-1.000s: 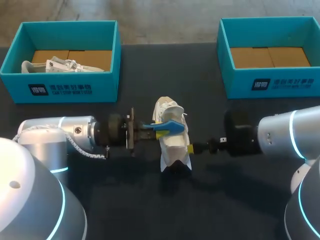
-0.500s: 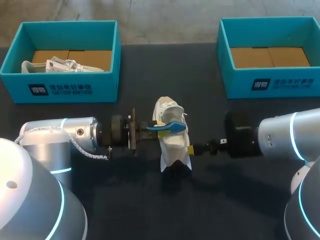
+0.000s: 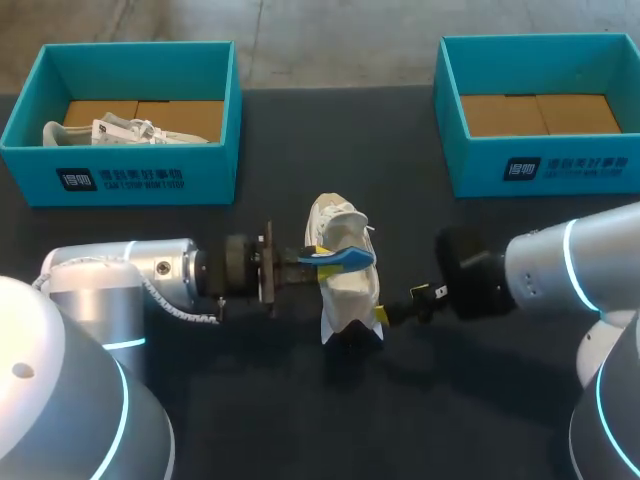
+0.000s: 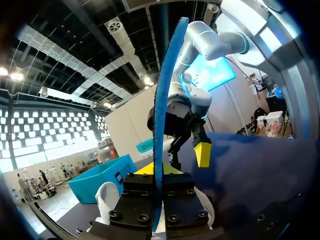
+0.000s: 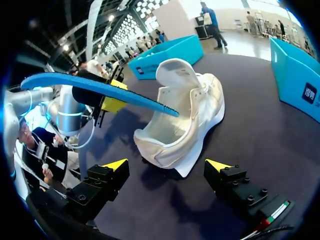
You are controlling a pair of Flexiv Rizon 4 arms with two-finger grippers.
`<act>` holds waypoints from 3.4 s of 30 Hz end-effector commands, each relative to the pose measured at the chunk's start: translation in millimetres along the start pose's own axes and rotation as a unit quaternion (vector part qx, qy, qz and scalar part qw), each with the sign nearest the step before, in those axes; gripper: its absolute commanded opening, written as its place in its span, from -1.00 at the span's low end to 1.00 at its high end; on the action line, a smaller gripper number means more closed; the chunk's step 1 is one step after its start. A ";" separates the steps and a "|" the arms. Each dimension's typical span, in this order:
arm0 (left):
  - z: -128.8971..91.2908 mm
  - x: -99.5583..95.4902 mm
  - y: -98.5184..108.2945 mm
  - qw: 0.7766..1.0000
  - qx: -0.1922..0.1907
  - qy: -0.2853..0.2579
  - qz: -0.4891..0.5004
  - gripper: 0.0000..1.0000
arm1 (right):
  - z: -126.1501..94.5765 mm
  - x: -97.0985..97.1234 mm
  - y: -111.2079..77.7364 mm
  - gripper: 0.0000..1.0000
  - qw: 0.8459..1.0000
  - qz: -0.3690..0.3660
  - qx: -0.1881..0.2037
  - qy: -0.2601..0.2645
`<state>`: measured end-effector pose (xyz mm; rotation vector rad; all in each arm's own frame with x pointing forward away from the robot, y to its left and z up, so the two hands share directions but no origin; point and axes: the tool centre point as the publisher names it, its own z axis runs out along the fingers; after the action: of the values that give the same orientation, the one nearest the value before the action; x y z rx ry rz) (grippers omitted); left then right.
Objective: Take the shoe out of the shoebox, open the shoe tongue, remove and reinsert the insole, then place the shoe into the shoebox
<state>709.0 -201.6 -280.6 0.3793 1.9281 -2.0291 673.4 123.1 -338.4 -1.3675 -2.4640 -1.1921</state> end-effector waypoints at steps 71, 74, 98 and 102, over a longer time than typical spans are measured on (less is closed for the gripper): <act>3.6 -12.5 42.4 0.998 -0.030 -0.044 0.038 -0.07 | 2.3 -20.3 -23.9 1.00 0.999 0.031 -0.004 0.016; 3.6 -11.5 34.5 0.998 -0.021 -0.042 0.045 -0.08 | 3.8 -21.1 -24.1 1.00 0.999 0.031 -0.004 0.017; 1.3 -5.8 41.3 0.999 -0.029 0.003 0.045 -1.00 | 5.1 -23.0 -25.1 1.00 0.999 0.035 -0.007 0.017; 0.1 -7.6 46.4 0.998 -0.039 0.006 0.046 -1.00 | 5.7 -23.0 -26.3 1.00 0.999 0.036 -0.007 0.018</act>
<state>731.8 -201.9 -318.9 0.4491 1.9461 -1.8954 670.6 104.2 -366.8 -1.4143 -2.3686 -1.2033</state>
